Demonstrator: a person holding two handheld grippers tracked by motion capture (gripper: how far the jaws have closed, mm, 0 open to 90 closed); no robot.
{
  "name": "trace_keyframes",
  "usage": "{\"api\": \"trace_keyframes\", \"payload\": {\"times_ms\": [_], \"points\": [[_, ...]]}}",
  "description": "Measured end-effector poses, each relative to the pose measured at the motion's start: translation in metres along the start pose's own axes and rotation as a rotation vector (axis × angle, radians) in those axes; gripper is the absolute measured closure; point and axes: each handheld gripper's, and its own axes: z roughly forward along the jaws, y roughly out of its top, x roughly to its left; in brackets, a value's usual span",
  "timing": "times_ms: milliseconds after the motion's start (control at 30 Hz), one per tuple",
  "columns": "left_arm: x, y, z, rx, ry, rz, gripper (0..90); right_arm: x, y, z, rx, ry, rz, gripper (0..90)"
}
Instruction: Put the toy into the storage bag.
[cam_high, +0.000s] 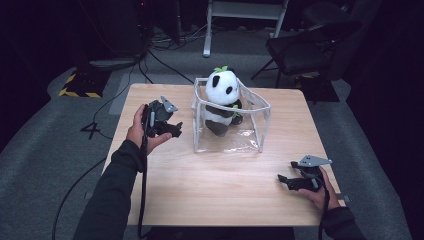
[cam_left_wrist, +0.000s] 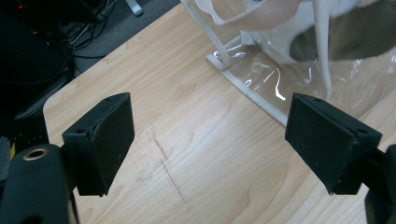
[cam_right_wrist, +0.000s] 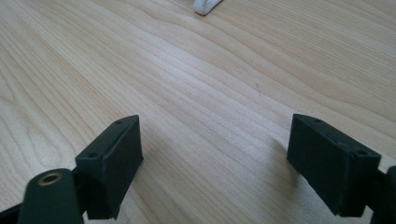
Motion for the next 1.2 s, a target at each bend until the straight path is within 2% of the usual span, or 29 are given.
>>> {"api": "trace_keyframes", "payload": {"times_ms": [733, 900, 1200], "points": [[-0.009, -0.047, 0.002, 0.066, -0.012, 0.016, 16.3, 0.000, 0.000, 0.000, 0.000, -0.001, 0.000, 17.9], [-0.012, -0.059, 0.004, 0.091, -0.013, 0.034, 16.8, 0.000, 0.000, 0.000, 0.000, -0.002, 0.001, 17.9], [-0.014, -0.077, 0.005, 0.124, -0.028, 0.027, 16.5, 0.000, 0.000, 0.000, 0.000, -0.001, 0.002, 17.9]]}}
